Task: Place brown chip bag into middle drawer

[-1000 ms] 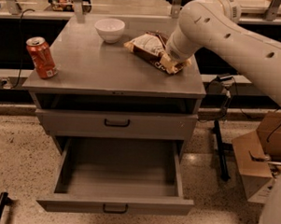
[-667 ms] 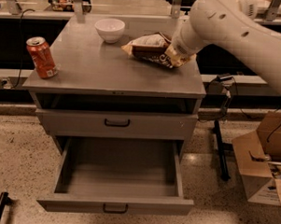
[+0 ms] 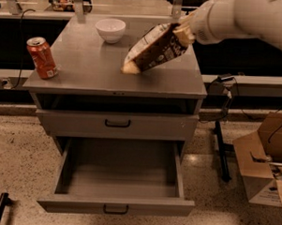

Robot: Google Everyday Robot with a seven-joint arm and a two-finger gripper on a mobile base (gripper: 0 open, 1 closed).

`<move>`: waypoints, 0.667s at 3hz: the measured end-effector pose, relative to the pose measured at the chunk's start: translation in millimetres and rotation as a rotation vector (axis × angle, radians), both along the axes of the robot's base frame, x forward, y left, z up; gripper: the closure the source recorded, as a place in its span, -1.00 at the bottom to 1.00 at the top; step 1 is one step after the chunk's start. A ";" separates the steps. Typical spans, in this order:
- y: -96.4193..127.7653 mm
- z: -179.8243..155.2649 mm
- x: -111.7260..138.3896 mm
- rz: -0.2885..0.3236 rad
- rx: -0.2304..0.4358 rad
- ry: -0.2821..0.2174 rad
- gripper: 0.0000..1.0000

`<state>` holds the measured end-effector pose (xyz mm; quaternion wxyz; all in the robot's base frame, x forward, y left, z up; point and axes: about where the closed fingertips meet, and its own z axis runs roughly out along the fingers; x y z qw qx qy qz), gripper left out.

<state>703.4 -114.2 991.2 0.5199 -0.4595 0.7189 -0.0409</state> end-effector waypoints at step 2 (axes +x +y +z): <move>-2.7 16.7 -22.2 0.052 0.050 -0.031 1.00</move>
Offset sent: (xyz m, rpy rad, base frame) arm -0.0203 -0.0029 0.0169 0.0499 -0.0310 0.0475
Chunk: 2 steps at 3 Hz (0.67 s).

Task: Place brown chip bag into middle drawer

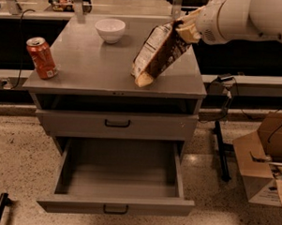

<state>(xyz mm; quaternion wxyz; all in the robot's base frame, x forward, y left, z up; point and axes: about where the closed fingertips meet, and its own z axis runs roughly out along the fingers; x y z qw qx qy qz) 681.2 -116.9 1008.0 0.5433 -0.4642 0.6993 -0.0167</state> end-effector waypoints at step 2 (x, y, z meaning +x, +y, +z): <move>17.2 16.9 -48.1 0.020 0.115 0.051 1.00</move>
Offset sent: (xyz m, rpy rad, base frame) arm -0.1192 0.0229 0.0352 0.2933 0.1196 0.0255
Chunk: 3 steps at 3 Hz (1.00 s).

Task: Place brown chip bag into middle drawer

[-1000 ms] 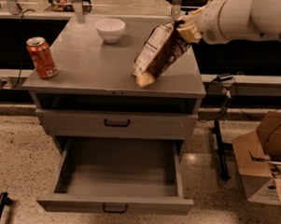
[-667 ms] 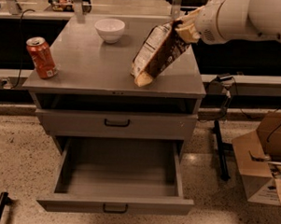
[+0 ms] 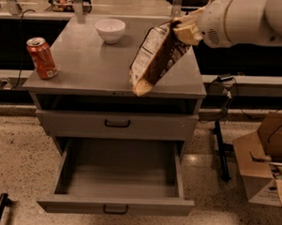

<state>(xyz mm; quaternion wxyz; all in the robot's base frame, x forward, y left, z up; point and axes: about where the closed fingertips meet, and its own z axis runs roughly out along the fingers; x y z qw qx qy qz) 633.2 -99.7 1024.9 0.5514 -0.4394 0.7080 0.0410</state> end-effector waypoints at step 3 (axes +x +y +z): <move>18.6 -37.6 -149.7 -0.093 0.031 0.286 1.00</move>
Offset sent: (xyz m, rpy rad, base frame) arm -0.2364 -0.0022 -0.0927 -0.0162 0.5406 -0.2306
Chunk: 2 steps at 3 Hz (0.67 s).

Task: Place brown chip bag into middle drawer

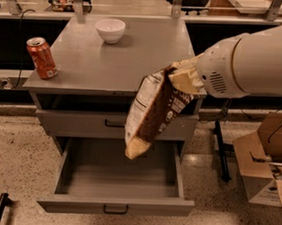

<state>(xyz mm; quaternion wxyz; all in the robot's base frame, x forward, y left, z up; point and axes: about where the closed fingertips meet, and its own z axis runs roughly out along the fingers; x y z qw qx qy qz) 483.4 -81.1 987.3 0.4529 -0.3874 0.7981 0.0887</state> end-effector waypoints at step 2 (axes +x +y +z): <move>-23.2 -125.9 5.9 -0.204 0.212 0.186 1.00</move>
Offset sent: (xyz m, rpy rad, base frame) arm -0.0083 -0.0341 -0.2803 0.4165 0.4414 -0.3799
